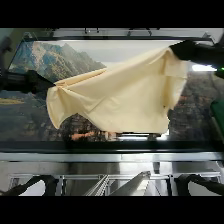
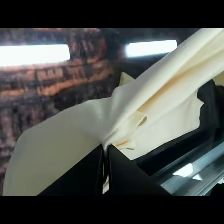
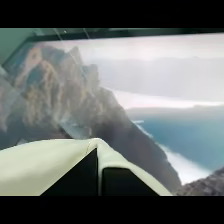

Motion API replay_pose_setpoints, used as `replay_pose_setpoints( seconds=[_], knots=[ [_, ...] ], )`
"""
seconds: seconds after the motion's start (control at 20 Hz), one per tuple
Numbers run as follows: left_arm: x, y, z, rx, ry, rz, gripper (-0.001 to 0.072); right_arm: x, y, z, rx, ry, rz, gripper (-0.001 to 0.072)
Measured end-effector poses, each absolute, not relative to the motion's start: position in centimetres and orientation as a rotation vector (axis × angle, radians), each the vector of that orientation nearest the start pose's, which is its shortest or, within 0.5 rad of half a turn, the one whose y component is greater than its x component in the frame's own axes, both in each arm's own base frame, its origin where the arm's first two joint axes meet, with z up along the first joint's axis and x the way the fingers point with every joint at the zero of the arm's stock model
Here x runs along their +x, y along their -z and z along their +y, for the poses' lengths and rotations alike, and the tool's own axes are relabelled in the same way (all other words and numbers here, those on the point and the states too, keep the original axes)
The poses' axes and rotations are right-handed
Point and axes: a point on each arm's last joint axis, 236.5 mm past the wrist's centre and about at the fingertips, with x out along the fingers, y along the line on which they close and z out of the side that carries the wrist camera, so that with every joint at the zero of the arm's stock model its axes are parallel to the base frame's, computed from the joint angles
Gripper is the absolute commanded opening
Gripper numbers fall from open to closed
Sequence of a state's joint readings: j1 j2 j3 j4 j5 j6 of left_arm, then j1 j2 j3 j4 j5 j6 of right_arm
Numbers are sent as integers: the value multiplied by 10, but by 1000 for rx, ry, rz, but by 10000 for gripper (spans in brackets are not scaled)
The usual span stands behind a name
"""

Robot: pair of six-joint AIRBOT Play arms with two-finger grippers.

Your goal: Fold the shirts.

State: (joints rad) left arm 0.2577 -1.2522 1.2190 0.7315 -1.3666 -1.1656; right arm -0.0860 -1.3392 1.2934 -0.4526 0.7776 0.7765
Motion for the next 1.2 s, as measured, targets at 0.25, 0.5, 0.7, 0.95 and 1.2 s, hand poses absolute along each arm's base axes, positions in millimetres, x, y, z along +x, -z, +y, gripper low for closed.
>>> replay_pose_setpoints(
  seconds=[0.25,0.5,0.7,0.95,1.2],
  knots=[
    [425,-10,-57,-601,549,1220,714,558,-72,114,446,-558,683,532],
    [448,-2,-8,-611,527,1263,718,522,-72,73,572,-649,843,369],
    [415,20,36,-592,413,1432,718,446,-46,37,701,-637,1068,382],
    [366,68,44,-661,336,1604,717,353,18,35,836,-487,1290,509],
    [348,100,38,-687,301,1635,716,305,82,43,911,-349,1404,509]
  ],
)
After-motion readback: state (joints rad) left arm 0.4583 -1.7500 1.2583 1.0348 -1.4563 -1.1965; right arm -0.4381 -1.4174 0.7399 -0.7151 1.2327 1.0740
